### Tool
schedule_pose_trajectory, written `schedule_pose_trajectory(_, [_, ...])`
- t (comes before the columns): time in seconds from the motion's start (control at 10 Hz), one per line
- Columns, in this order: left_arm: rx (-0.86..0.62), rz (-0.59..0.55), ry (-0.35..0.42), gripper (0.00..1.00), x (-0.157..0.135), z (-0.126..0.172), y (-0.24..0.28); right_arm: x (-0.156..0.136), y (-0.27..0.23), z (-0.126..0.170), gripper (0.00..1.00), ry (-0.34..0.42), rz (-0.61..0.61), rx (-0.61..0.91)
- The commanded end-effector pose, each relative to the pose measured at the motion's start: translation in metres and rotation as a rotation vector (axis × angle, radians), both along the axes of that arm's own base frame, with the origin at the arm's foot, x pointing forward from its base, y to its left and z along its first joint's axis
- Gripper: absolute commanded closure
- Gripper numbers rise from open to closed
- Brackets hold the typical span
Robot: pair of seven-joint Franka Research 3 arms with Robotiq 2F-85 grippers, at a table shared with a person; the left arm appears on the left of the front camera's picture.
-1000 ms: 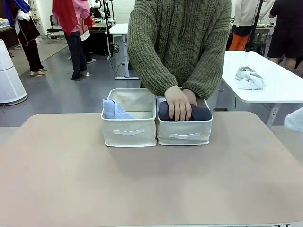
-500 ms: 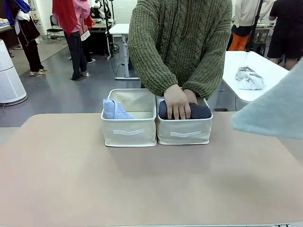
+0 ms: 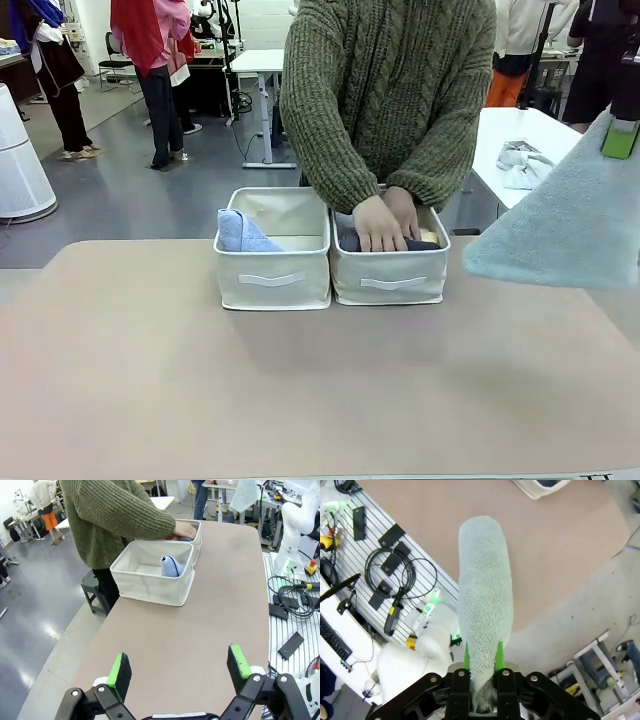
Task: Sort the towels based on their folding style.
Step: Pick up another triangle-folded towel from the table and place it in the left Fabric basket.
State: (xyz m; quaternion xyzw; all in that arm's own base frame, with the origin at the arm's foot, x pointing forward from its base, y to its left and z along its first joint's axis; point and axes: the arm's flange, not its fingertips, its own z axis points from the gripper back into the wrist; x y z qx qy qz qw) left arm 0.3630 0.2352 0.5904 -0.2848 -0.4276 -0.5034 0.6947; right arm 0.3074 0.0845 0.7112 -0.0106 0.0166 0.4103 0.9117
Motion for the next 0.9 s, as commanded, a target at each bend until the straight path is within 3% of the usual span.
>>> schedule_pose_trajectory(0.0, [0.007,-0.011,-0.01,0.0,-0.0029,0.0001,0.0016,-0.0032,-0.0024,-0.0021,0.82,0.0,0.0,0.004])
schedule_pose_trajectory(0.8, [0.007,-0.011,-0.01,0.0,-0.0029,0.0001,0.0016,-0.0032,-0.0024,-0.0021,0.82,0.0,0.0,0.004])
